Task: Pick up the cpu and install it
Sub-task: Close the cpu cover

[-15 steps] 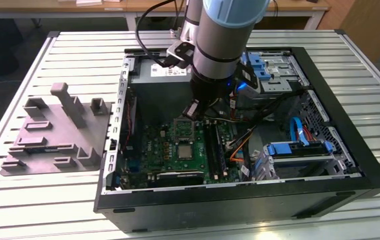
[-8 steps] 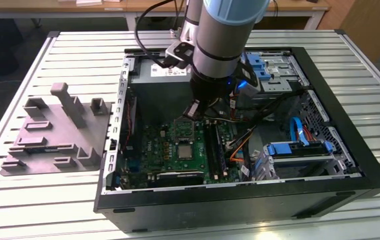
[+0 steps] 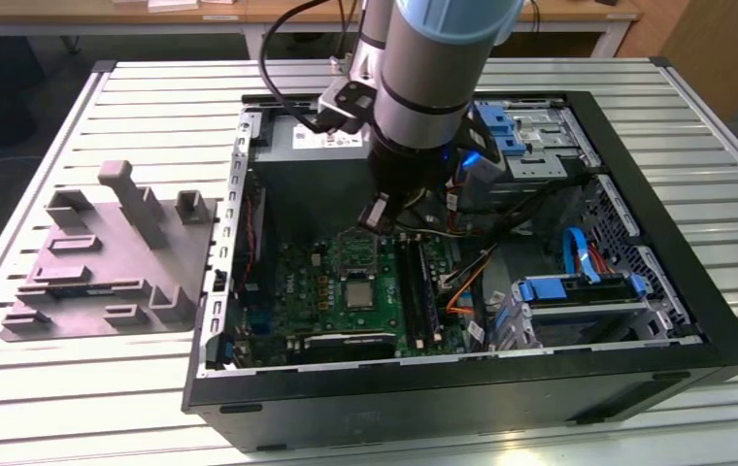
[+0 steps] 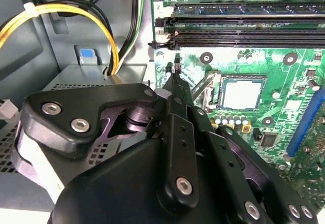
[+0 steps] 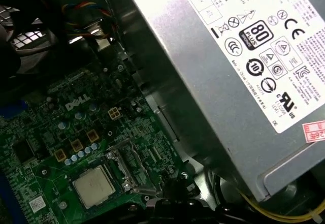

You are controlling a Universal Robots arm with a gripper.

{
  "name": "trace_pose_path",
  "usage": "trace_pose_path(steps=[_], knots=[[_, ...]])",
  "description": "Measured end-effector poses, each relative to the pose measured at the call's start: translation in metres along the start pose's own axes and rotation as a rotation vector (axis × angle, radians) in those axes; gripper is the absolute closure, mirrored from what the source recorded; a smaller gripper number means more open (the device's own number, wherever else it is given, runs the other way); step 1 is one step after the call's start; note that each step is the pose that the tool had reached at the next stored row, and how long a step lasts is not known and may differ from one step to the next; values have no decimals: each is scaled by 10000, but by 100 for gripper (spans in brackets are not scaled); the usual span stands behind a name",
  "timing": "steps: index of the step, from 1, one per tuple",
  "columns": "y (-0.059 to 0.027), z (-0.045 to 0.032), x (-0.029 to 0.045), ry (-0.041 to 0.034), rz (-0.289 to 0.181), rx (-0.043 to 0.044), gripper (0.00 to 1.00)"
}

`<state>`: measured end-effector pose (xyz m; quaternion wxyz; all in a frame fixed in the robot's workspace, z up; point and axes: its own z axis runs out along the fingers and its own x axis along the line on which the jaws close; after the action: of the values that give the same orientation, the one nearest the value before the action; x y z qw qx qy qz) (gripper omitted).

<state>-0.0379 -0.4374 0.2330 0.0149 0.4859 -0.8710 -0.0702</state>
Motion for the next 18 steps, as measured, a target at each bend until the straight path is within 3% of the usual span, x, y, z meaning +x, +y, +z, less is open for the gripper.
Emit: trace_pose_path(steps=[10,18], knots=[[17,-34,6,89,-631,-24,89],[21,-62,5,103,-741,-28,89]])
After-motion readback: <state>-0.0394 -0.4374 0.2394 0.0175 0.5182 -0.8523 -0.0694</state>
